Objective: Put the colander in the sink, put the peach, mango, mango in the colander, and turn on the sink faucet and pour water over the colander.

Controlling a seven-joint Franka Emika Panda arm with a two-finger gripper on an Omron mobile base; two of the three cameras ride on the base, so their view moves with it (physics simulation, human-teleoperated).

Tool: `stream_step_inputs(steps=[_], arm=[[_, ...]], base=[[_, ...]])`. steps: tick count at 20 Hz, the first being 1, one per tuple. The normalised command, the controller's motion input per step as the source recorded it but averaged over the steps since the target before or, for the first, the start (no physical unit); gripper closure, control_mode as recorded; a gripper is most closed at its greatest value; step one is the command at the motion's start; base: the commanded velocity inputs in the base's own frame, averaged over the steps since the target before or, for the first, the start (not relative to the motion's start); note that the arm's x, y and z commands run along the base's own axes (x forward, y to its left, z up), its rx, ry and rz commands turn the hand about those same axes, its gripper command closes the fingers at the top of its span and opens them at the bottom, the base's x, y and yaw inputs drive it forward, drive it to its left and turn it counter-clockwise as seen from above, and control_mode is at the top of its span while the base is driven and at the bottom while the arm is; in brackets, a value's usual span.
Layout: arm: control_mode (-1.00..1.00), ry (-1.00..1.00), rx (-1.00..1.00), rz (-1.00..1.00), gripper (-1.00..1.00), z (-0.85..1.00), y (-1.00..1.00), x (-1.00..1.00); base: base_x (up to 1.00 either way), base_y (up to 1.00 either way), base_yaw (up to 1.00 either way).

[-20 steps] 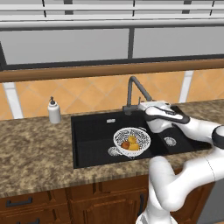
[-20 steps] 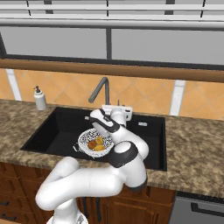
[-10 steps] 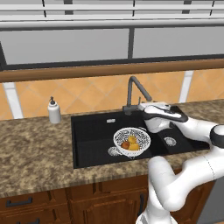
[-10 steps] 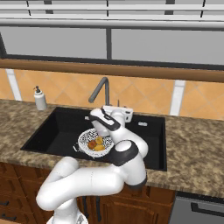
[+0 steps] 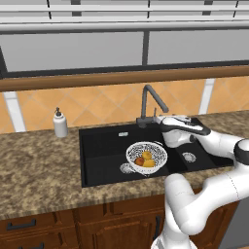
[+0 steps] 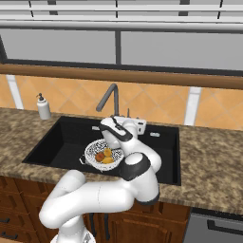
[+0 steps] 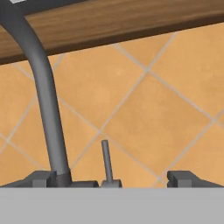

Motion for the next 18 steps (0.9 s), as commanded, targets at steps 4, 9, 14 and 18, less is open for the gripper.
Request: stream_step_inputs(steps=[4, 9, 14, 18], arm=[[-1.00, 0.00, 0.00, 0.00, -1.00, -0.18, 0.00, 0.00], [-1.00, 0.00, 0.00, 0.00, -1.00, -0.19, 0.00, 0.05], [-1.00, 0.00, 0.00, 0.00, -1.00, -0.12, 0.00, 0.28], [-1.00, 0.00, 0.00, 0.00, -1.00, -0.04, 0.00, 0.35]], base=[[0.00, 0.00, 0.00], [0.00, 0.00, 0.00], [0.00, 0.00, 0.00], [0.00, 0.00, 0.00]])
